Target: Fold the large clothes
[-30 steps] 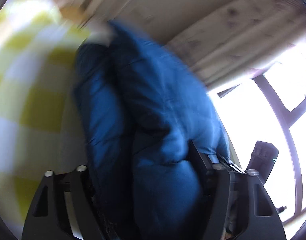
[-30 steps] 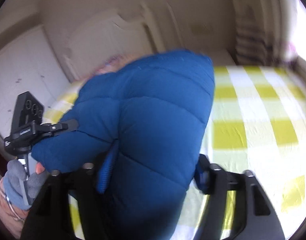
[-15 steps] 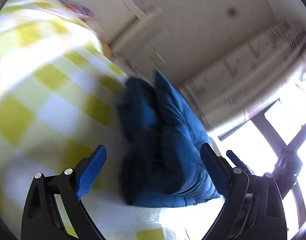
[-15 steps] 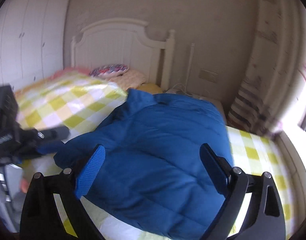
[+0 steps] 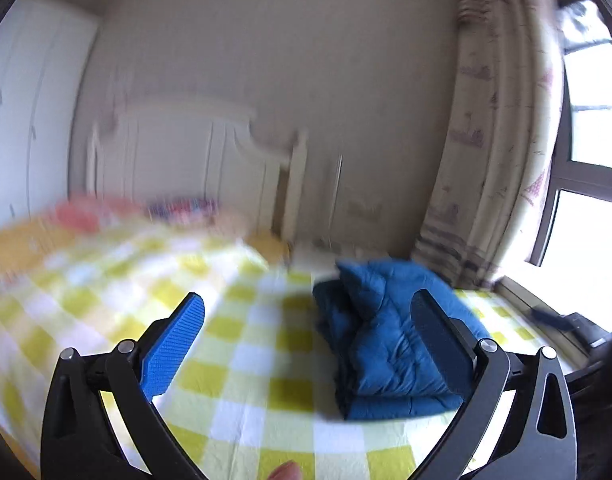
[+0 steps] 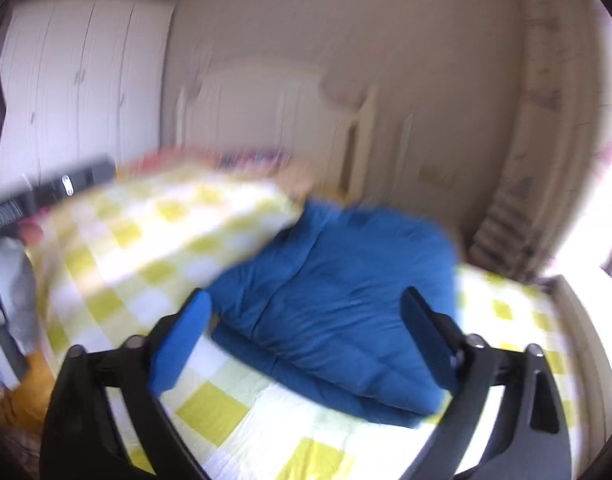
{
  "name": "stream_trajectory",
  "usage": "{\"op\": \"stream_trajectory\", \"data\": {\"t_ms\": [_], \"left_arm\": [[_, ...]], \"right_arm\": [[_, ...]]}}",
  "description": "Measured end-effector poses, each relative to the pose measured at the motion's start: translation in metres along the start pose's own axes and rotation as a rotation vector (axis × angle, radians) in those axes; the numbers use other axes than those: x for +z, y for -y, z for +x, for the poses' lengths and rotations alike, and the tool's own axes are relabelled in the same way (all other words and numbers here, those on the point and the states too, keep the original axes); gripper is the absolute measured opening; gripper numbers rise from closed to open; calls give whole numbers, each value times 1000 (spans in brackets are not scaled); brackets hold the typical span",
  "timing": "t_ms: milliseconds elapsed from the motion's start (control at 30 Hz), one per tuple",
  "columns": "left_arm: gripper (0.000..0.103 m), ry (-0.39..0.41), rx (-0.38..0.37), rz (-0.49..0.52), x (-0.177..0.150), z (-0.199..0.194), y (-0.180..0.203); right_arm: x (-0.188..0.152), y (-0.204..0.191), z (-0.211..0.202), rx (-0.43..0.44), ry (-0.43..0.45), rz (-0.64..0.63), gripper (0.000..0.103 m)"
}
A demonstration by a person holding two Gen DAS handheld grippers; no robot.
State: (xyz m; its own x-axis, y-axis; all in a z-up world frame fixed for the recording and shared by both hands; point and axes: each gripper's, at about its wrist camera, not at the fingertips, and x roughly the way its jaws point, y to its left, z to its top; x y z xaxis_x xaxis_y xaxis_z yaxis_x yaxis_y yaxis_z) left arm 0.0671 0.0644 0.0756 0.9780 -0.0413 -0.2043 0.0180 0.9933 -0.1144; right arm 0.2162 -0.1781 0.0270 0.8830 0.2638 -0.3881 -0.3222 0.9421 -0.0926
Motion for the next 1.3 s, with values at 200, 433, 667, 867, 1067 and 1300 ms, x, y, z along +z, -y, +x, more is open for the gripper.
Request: {"op": "stream_trajectory", "data": {"t_ms": [200,433,667,867,1067,1300], "left_arm": [[99,70,-55,130,6,-45,57],[99,-136,-31,171,-38,-15,84],[99,-228,-33,167,-62,2,85],[99,-232,-37,178,-69,2,88],[99,-222,-37,183,-70,-2,87],[99,-228,-30,182,-71,0,85]], "right_arm": [[-10,24,-101,-205,208,64,101],[-66,42,-99,-271,86,209,101],[-100,41,-75,-275,-18,252,101],[-95,37,-76,-278,-4,221,101],[-92,32,-80,-280,-2,217,101],[-94,30,-79,-277,-15,215,101]]}}
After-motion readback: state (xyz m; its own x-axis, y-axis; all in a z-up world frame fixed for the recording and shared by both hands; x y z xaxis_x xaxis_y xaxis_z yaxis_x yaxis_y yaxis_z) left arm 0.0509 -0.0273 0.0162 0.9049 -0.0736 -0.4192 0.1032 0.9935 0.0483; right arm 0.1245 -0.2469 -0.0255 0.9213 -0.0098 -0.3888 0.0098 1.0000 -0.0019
